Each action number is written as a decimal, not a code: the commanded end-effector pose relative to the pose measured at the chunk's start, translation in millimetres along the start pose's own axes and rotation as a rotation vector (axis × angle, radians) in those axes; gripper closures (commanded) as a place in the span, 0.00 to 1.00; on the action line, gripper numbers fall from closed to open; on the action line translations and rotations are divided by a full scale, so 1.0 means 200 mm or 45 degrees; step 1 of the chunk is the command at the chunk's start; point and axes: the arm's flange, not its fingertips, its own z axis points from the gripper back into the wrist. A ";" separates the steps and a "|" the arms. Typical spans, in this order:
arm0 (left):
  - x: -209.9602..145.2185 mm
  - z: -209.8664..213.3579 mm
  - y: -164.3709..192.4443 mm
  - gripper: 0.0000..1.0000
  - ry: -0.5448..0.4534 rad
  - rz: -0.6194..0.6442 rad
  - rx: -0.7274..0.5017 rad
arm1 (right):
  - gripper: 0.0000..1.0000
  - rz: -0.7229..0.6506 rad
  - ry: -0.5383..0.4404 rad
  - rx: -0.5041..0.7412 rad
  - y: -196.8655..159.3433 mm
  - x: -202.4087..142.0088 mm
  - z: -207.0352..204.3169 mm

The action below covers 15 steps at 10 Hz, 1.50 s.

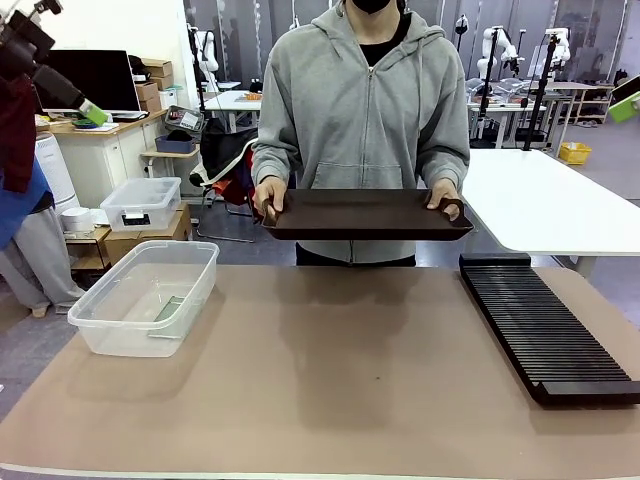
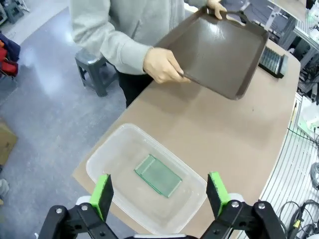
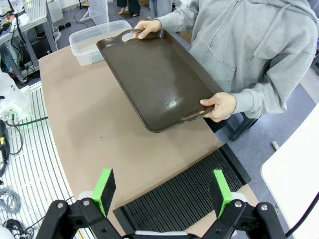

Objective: Sort PCBs into racks and boxes based on the side picked up.
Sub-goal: If the short side of the Blank PCB is picked up, insert it into the PCB Rack ; if the long side is picked up, place it in the Organizing box.

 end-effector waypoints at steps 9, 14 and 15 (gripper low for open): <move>0.16 0.09 -0.14 0.00 -0.144 -0.100 0.038 | 0.00 0.010 -0.015 0.023 0.01 0.00 -0.01; 0.16 0.09 -0.13 0.00 -0.082 -0.096 0.040 | 0.00 0.010 -0.015 0.023 0.01 0.00 -0.01; 0.16 0.09 -0.13 0.00 -0.082 -0.096 0.040 | 0.00 0.010 -0.015 0.023 0.01 0.00 -0.01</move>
